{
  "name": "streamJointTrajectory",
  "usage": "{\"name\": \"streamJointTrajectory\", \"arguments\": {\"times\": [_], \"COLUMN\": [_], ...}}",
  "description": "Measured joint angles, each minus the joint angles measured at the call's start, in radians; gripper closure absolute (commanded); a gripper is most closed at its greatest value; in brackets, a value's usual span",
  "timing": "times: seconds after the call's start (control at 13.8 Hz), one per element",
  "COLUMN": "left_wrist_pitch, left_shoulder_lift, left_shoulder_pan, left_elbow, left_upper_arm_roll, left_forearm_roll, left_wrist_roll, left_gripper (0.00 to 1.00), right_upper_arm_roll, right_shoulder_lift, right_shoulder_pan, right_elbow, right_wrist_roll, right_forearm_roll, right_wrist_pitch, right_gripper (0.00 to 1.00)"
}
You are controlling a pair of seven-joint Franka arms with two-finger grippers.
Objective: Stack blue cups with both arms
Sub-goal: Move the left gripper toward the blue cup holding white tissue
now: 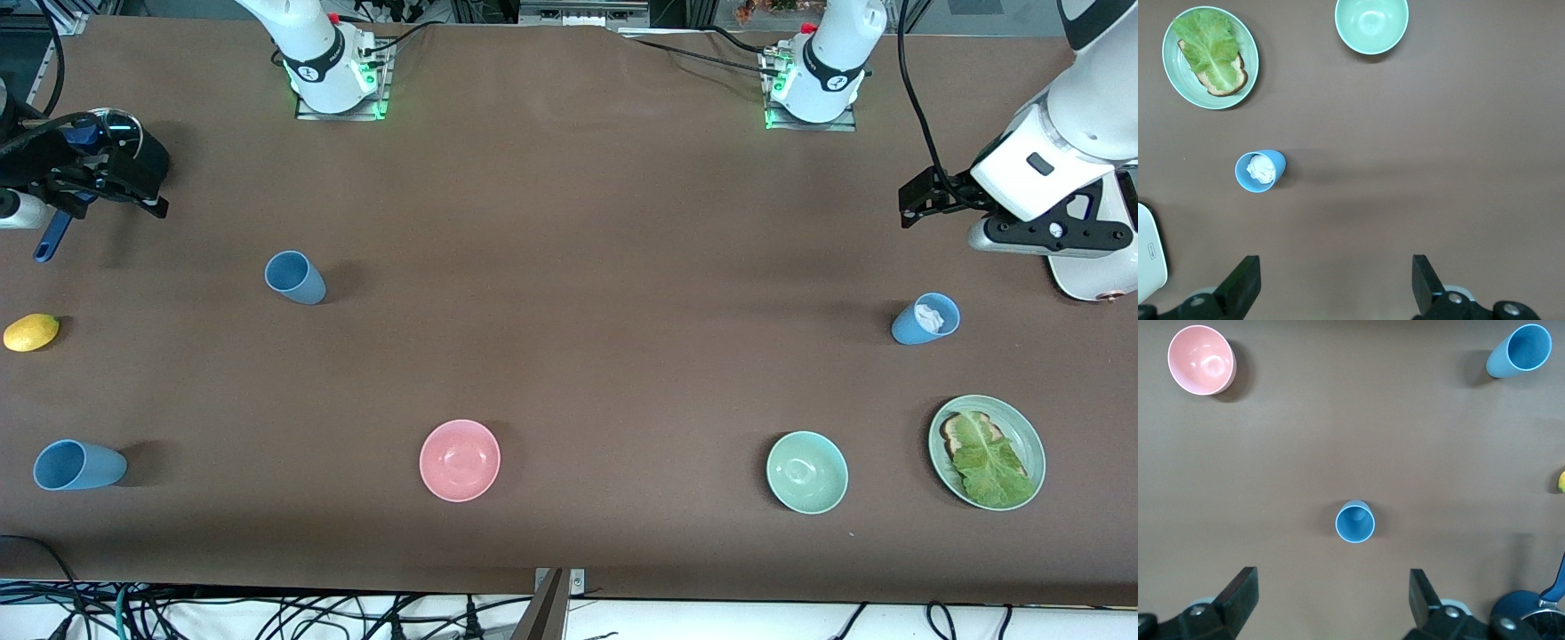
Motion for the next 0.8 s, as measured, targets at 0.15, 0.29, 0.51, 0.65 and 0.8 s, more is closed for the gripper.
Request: {"name": "streamJointTrajectory", "arguments": {"times": [0.15, 0.29, 0.51, 0.65, 0.8], "left_wrist_pitch": [0.002, 0.003, 0.007, 0.011, 0.014], "left_shoulder_lift": [0.008, 0.011, 0.011, 0.011, 0.011], "left_shoulder_pan": [0.022, 0.040, 0.056, 0.073, 0.086], "left_elbow": [0.000, 0.000, 0.000, 0.000, 0.000], "left_upper_arm_roll": [-0.023, -0.043, -0.053, -0.066, -0.082], "left_forearm_roll": [0.000, 0.000, 0.000, 0.000, 0.000], "left_wrist_roll": [0.000, 0.000, 0.000, 0.000, 0.000], "left_gripper": [0.00, 0.00, 0.00, 0.00, 0.00], "right_upper_arm_roll": [0.000, 0.000, 0.000, 0.000, 0.000], "right_shoulder_lift": [0.000, 0.000, 0.000, 0.000, 0.000], "right_shoulder_pan": [0.000, 0.000, 0.000, 0.000, 0.000], "right_elbow": [0.000, 0.000, 0.000, 0.000, 0.000], "right_wrist_roll": [0.003, 0.005, 0.005, 0.005, 0.005], "right_forearm_roll": [0.000, 0.000, 0.000, 0.000, 0.000], "right_wrist_pitch": [0.000, 0.000, 0.000, 0.000, 0.000], "right_gripper": [0.00, 0.00, 0.00, 0.00, 0.00]}}
